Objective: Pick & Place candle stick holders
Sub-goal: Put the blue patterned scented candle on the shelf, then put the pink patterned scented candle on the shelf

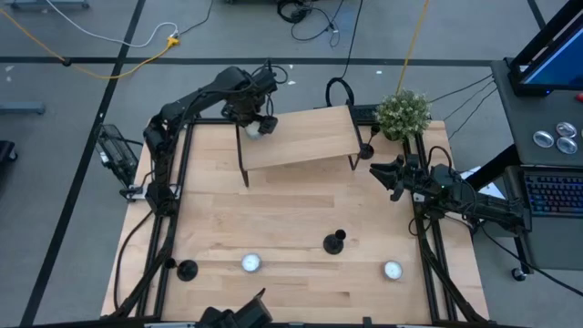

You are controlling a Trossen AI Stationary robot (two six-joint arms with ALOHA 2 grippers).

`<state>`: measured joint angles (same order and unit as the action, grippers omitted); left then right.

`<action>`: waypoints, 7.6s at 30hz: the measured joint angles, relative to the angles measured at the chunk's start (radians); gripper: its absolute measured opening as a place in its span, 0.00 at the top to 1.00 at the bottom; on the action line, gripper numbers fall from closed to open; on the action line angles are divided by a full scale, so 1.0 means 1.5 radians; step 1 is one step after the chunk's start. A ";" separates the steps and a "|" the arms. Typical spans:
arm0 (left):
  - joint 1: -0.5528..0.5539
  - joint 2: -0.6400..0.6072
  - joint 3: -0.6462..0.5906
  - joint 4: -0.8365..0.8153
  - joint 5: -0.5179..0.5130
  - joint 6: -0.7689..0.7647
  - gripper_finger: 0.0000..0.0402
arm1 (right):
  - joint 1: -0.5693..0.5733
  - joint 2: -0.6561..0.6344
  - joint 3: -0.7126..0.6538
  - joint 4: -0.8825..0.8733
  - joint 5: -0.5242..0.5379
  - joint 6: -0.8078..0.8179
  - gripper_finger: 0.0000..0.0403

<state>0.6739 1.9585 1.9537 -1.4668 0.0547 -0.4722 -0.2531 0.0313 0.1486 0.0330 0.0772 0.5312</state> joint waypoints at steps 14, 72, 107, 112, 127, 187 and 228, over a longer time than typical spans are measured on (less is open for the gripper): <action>0.011 -0.154 0.000 0.008 0.017 -0.010 0.12 | 0.000 0.000 0.000 0.000 0.000 0.000 0.71; -0.556 -0.500 -0.533 0.650 -0.129 0.014 0.13 | 0.000 0.038 0.044 0.190 -0.159 -0.054 0.71; -0.749 -0.805 -0.967 0.852 -0.431 -0.095 0.13 | 0.301 0.598 0.752 -0.629 0.037 -0.096 0.71; -0.753 -0.825 -0.982 0.849 -0.434 -0.085 0.12 | 0.362 0.667 0.785 -0.720 0.034 0.005 0.71; -0.752 -0.882 -0.991 0.791 -0.415 -0.072 0.13 | 0.503 0.778 0.787 -0.870 -0.121 0.338 0.71; -0.752 -0.883 -0.991 0.792 -0.402 -0.108 0.13 | 0.716 0.794 0.382 -0.537 -0.207 0.806 0.60; -0.752 -0.883 -0.991 0.795 -0.403 -0.139 0.12 | 0.715 0.794 0.341 -0.466 -0.175 0.790 0.99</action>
<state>-0.4541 0.6338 0.4675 -0.2750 -0.5499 -0.6806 0.8200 1.2224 0.6598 -0.6659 -0.1854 1.7165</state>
